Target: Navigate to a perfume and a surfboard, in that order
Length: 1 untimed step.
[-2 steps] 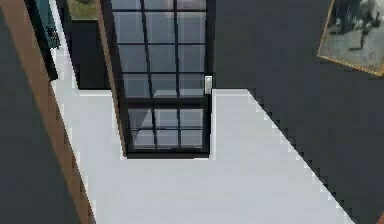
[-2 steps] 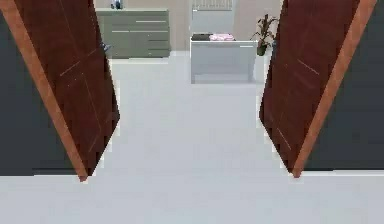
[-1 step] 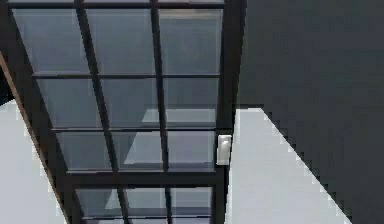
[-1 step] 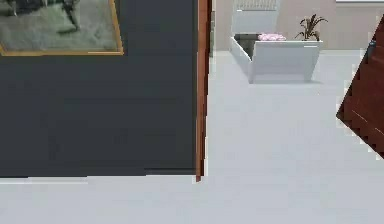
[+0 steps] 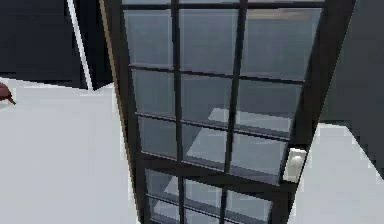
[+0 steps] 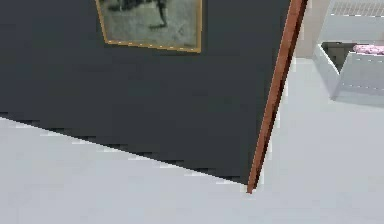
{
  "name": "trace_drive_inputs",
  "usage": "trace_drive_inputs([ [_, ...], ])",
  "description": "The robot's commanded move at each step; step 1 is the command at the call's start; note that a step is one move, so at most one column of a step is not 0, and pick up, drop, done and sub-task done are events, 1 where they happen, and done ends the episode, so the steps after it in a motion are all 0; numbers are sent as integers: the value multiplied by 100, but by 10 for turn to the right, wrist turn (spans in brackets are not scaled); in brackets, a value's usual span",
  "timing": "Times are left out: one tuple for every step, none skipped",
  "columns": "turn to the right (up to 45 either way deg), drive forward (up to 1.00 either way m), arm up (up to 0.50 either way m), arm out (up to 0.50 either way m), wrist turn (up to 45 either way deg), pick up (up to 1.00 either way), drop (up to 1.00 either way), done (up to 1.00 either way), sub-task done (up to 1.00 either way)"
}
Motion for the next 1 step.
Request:
trace_drive_inputs([
  [0,10,0,0,0,0,0,0,0],
])
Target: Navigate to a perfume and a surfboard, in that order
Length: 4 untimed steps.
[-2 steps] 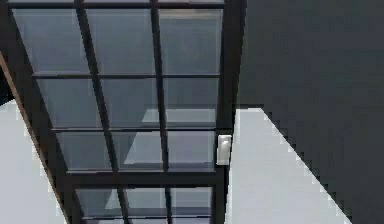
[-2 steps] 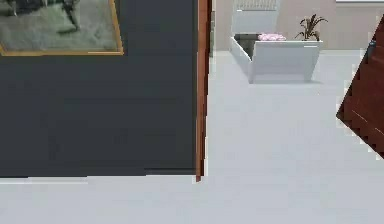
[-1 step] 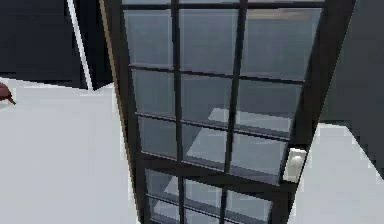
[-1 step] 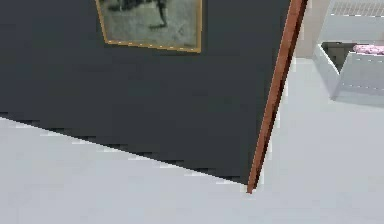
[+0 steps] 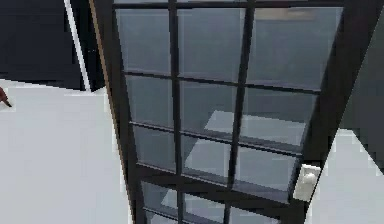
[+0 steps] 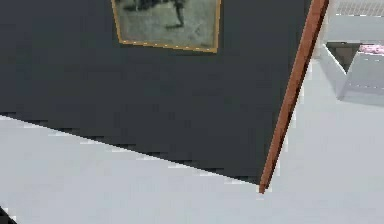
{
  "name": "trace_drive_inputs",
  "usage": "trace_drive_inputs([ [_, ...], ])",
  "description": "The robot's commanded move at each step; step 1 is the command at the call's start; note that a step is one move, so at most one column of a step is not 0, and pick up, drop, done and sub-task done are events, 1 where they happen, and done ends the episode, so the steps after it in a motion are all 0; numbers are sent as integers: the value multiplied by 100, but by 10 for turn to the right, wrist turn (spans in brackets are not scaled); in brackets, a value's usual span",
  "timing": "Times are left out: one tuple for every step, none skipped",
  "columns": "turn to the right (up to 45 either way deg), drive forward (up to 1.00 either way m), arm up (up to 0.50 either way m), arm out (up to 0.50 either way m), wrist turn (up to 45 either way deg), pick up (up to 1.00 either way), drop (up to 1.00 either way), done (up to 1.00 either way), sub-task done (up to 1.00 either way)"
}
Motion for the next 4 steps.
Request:
trace_drive_inputs([
  [-420,0,0,0,0,0,0,0,0],
  [0,90,0,0,0,0,0,0,0],
  [-240,0,0,0,0,0,0,0,0],
  [0,5,0,0,0,0,0,0,0],
])
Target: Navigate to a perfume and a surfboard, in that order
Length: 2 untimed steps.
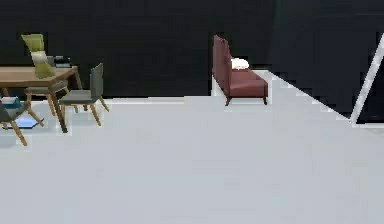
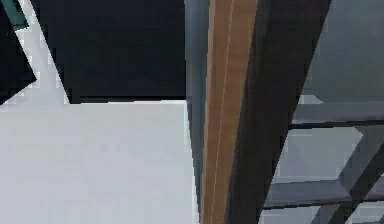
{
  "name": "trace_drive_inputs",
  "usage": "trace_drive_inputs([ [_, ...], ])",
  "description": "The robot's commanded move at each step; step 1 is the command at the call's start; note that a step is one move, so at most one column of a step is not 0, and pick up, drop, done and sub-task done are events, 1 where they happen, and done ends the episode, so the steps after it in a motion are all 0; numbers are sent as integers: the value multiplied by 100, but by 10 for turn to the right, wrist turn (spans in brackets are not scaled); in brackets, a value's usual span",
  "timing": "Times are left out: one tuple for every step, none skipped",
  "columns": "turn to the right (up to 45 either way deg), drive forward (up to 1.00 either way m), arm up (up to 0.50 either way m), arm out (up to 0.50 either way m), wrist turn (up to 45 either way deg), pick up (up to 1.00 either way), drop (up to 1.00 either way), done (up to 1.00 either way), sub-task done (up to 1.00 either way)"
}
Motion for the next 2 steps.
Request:
trace_drive_inputs([
  [390,0,0,0,0,0,0,0,0],
  [0,25,0,0,0,0,0,0,0],
])
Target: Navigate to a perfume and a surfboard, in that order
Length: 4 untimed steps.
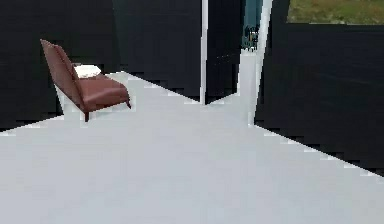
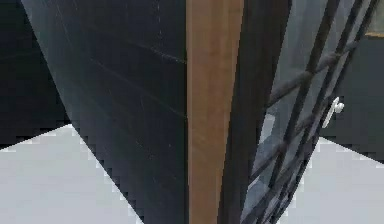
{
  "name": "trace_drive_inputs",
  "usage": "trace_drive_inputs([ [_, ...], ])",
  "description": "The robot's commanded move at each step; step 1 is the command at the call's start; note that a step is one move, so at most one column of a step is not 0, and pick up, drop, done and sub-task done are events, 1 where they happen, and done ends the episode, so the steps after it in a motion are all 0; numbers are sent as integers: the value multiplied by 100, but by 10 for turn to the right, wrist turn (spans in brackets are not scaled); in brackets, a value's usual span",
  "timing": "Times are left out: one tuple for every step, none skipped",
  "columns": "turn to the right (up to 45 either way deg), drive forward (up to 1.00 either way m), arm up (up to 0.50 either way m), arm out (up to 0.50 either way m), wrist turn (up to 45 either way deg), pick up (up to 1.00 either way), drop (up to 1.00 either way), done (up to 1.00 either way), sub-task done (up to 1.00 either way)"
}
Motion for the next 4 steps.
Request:
trace_drive_inputs([
  [60,0,0,0,0,0,0,0,0],
  [0,100,0,0,0,0,0,0,0],
  [0,100,0,0,0,0,0,0,0],
  [0,80,0,0,0,0,0,0,0],
])
